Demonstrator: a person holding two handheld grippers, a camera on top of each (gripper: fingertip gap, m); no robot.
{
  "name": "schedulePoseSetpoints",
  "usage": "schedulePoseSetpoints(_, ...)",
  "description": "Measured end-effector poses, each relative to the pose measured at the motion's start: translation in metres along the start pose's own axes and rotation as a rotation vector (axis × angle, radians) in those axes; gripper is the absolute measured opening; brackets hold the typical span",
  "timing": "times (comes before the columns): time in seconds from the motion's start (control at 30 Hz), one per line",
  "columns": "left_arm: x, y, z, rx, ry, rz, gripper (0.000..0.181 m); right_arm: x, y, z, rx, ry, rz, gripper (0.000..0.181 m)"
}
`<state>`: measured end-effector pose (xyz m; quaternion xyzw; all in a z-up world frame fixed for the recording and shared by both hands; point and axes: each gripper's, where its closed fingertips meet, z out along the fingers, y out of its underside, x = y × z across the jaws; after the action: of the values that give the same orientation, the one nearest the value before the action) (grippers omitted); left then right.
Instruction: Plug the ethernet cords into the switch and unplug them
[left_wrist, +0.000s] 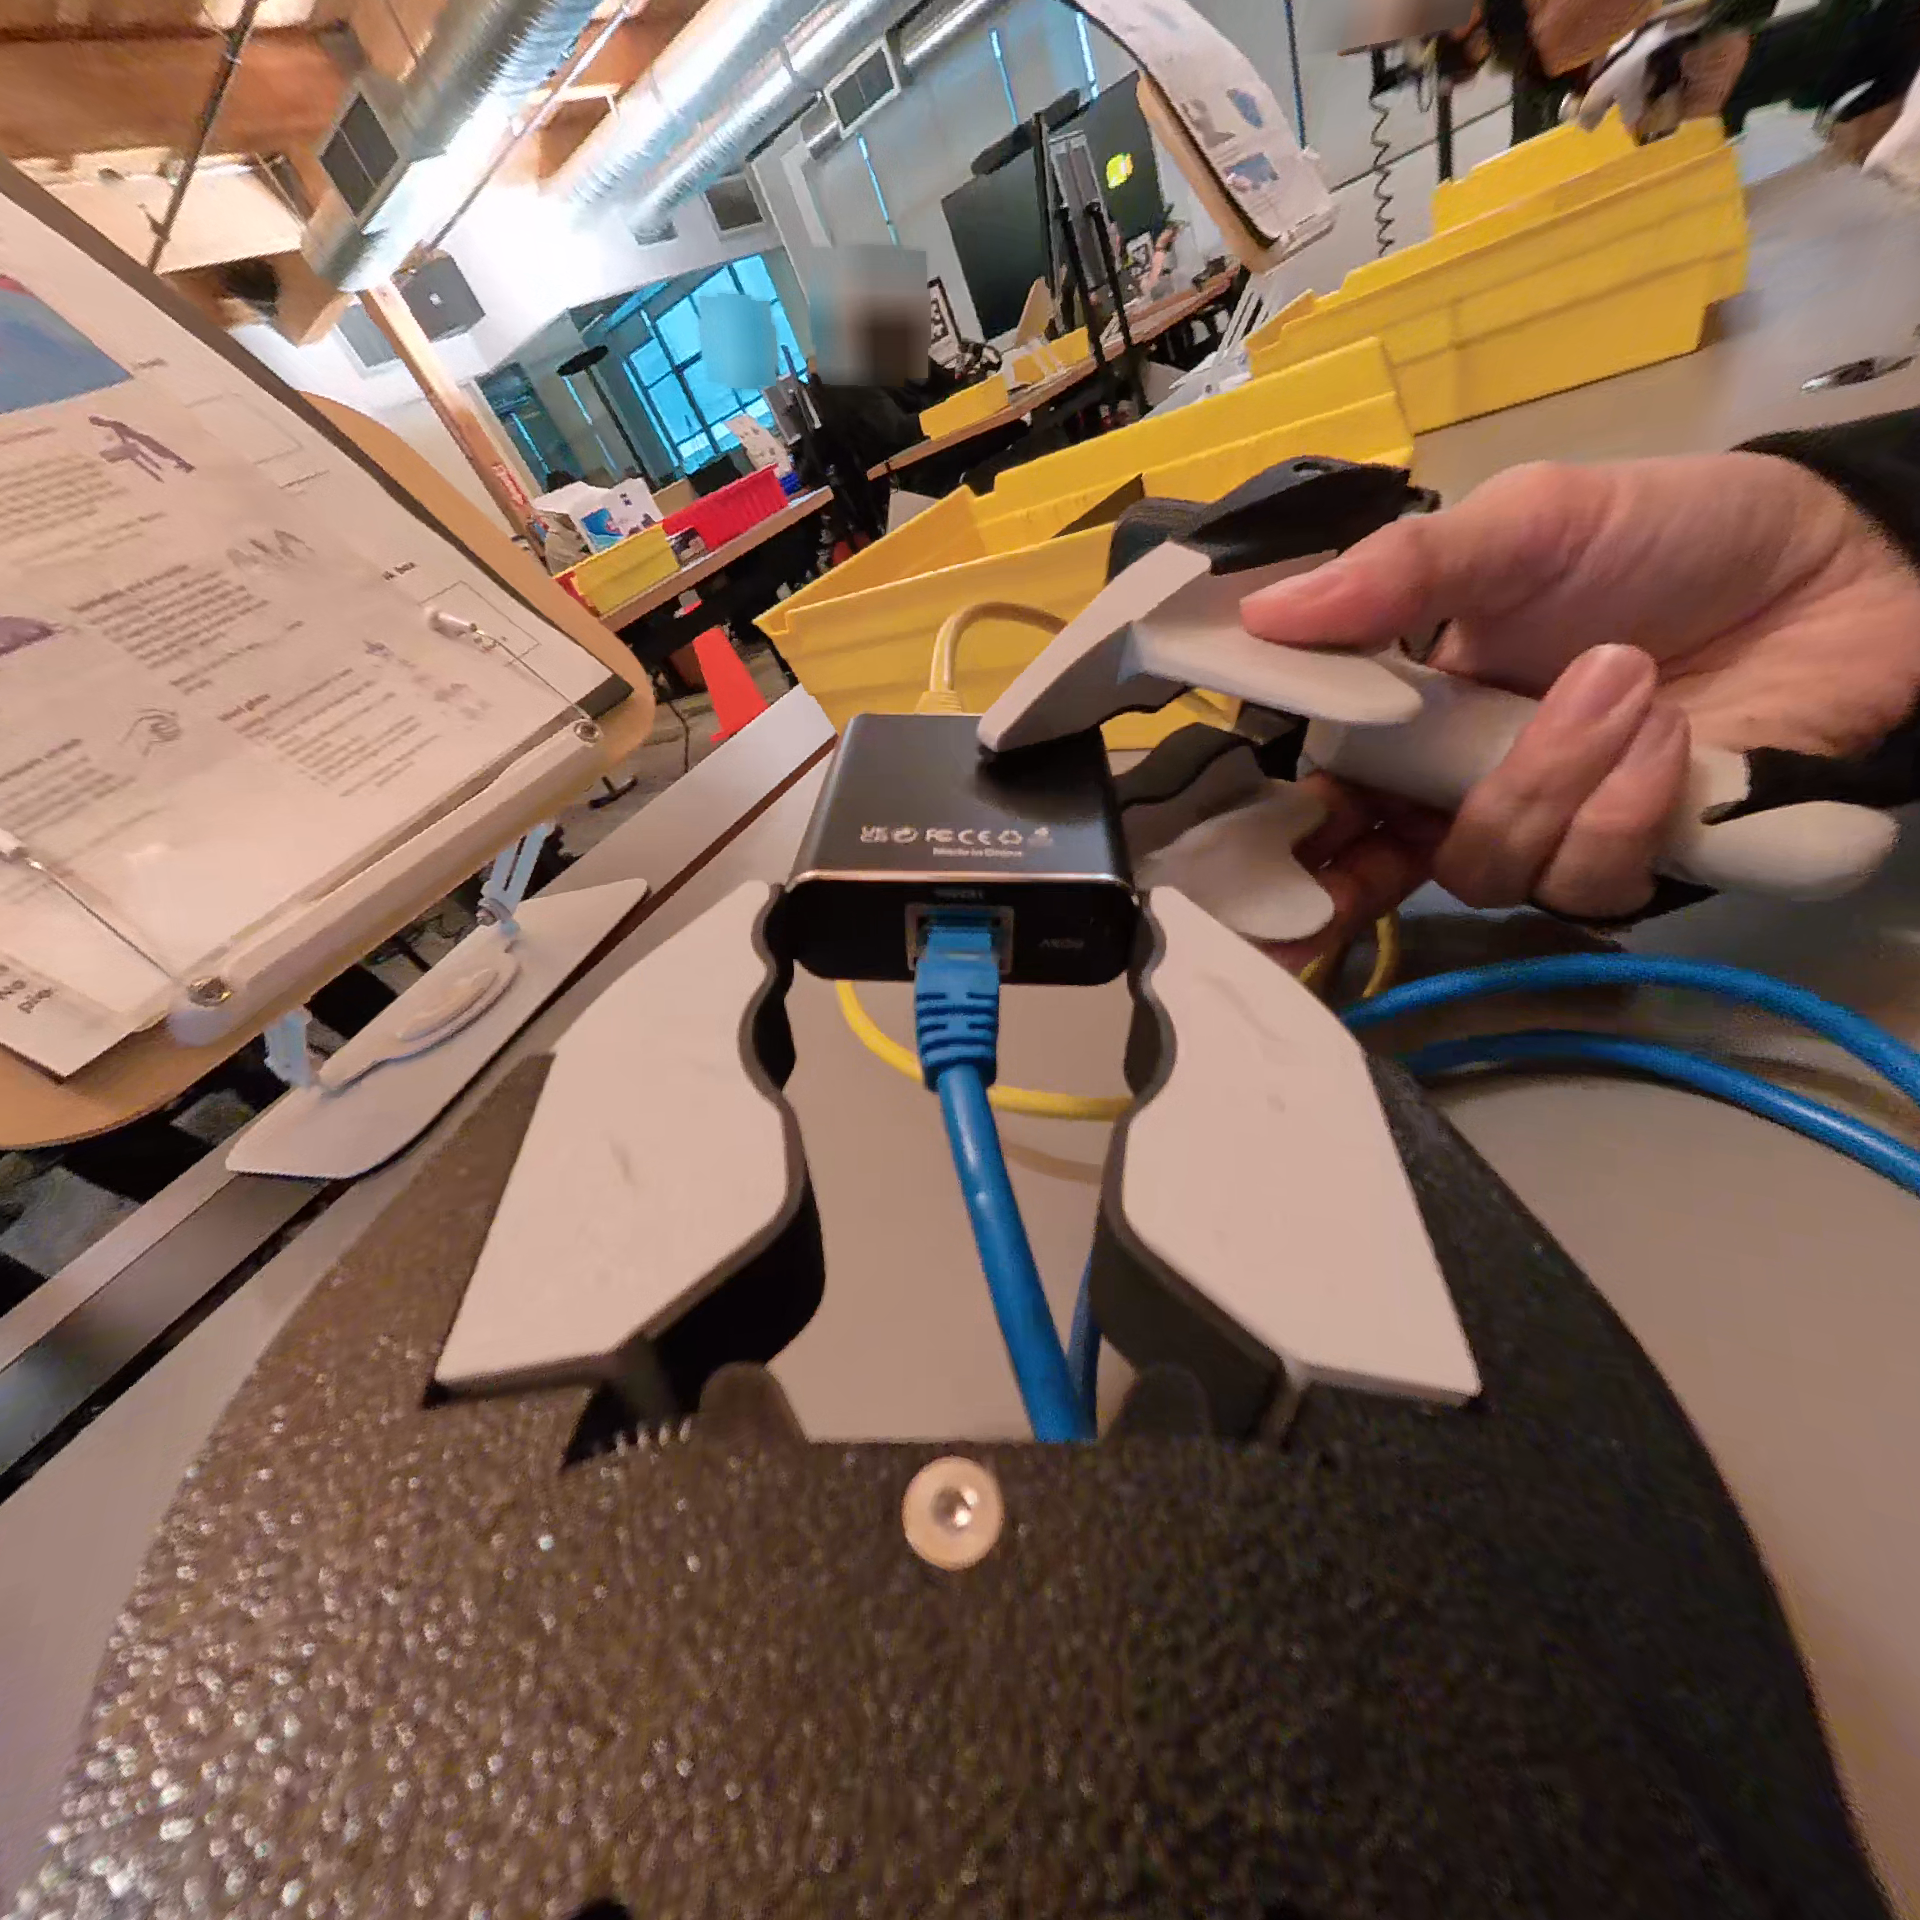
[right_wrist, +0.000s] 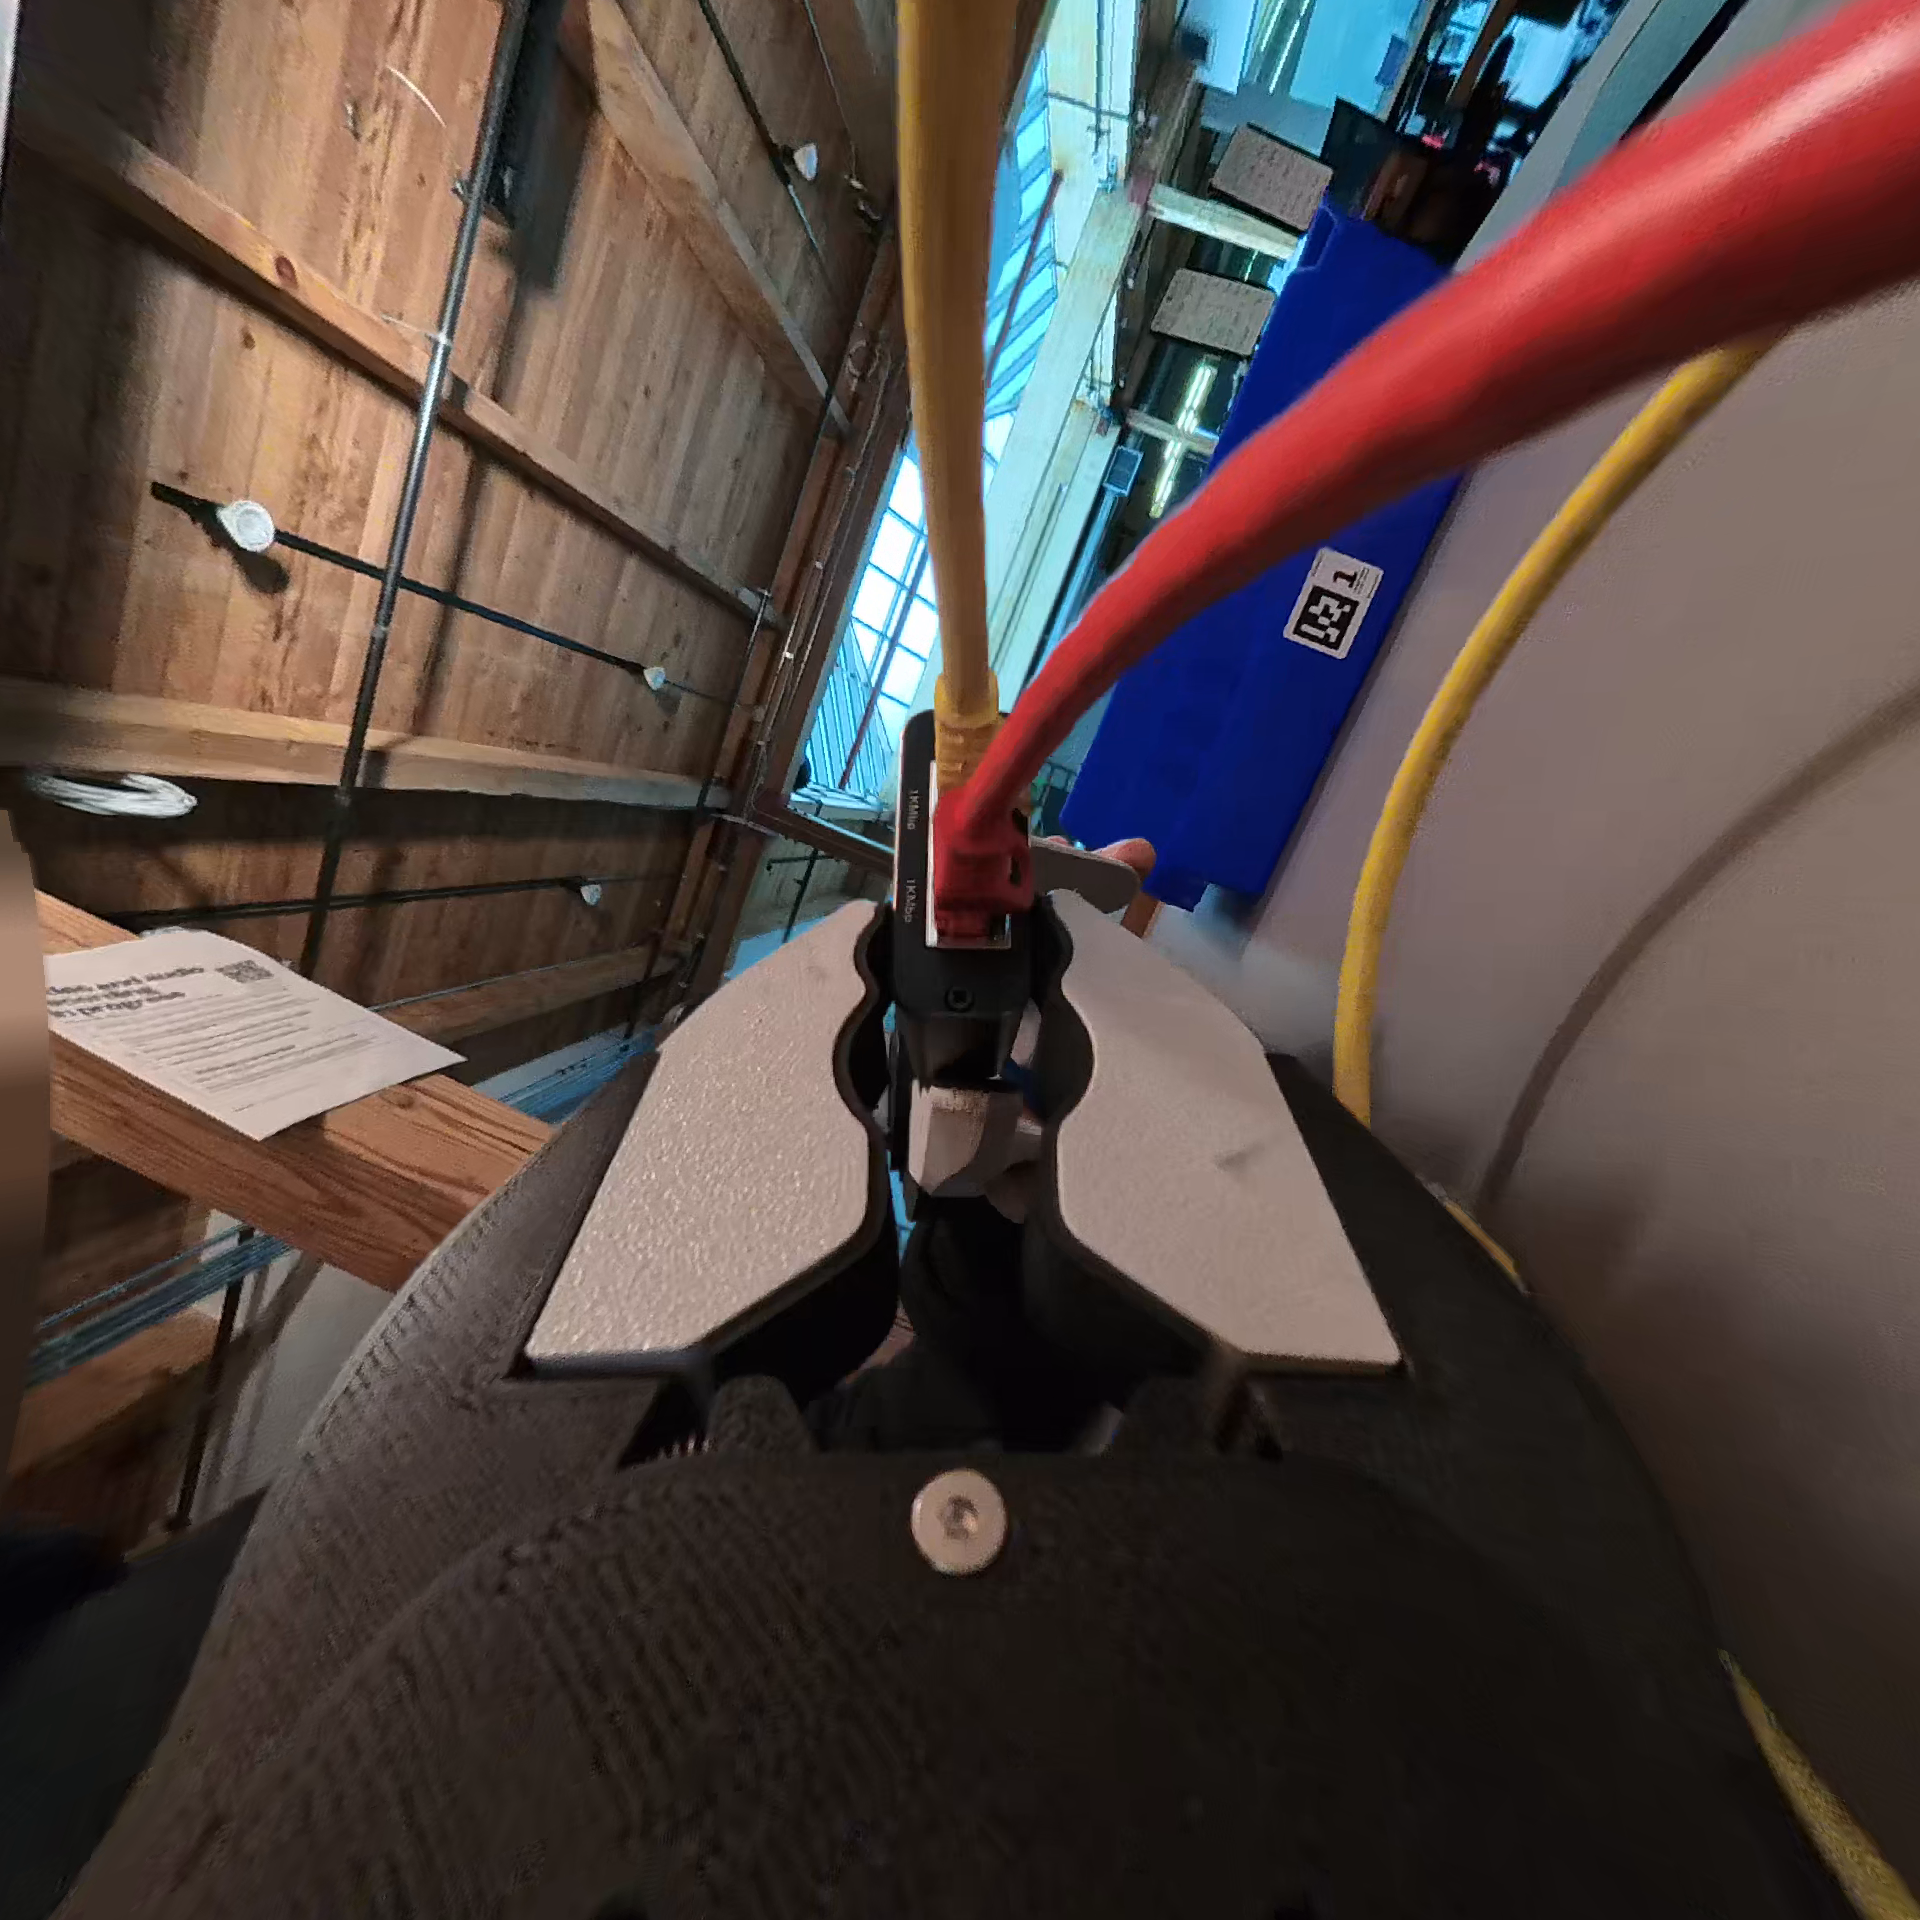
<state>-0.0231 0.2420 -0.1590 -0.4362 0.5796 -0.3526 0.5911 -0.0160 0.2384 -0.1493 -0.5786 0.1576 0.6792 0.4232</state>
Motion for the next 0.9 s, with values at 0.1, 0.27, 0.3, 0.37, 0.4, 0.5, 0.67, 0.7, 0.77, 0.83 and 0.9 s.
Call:
schedulePoseSetpoints(0.1, -0.001, 0.004, -0.003, -0.033, -0.003, -0.03, 0.061, 0.003, 0.001, 0.003, 0.029, 0.016, 0.008, 0.024)
schedulePoseSetpoints(0.27, 0.0, 0.0, -0.012, -0.052, 0.023, -0.076, 0.061, -0.008, 0.007, 0.008, 0.049, 0.019, -0.058, 0.024)
schedulePoseSetpoints(0.3, 0.0, -0.003, -0.014, -0.038, 0.026, -0.084, 0.061, -0.011, 0.009, 0.009, 0.049, 0.028, -0.082, 0.025)
schedulePoseSetpoints(0.37, -0.001, -0.008, -0.018, -0.008, 0.044, -0.143, 0.061, -0.018, 0.011, 0.012, 0.036, 0.042, -0.13, 0.031)
schedulePoseSetpoints(0.4, -0.002, -0.009, -0.02, 0.003, 0.051, -0.181, 0.061, -0.022, 0.009, 0.011, 0.041, 0.054, -0.151, 0.039)
schedulePoseSetpoints(0.5, -0.006, -0.014, -0.025, 0.04, 0.07, -0.265, 0.061, -0.028, -0.003, 0.001, 0.119, 0.12, -0.21, 0.047)
schedulePoseSetpoints(0.67, -0.004, -0.023, -0.026, 0.082, 0.075, -0.253, 0.061, -0.035, -0.01, -0.006, 0.218, 0.188, -0.282, 0.048)
schedulePoseSetpoints(0.7, -0.004, -0.024, -0.025, 0.089, 0.068, -0.247, 0.061, -0.034, -0.012, -0.008, 0.253, 0.201, -0.269, 0.049)
schedulePoseSetpoints(0.77, -0.002, -0.026, -0.025, 0.095, 0.059, -0.226, 0.061, -0.035, -0.016, -0.012, 0.334, 0.19, -0.24, 0.036)
schedulePoseSetpoints(0.83, -0.003, -0.028, -0.025, 0.104, 0.031, -0.212, 0.061, -0.031, -0.014, -0.013, 0.362, 0.195, -0.197, 0.034)
schedulePoseSetpoints(0.9, -0.005, -0.033, -0.025, 0.126, -0.006, -0.232, 0.061, -0.03, -0.009, -0.012, 0.359, 0.188, -0.168, 0.039)
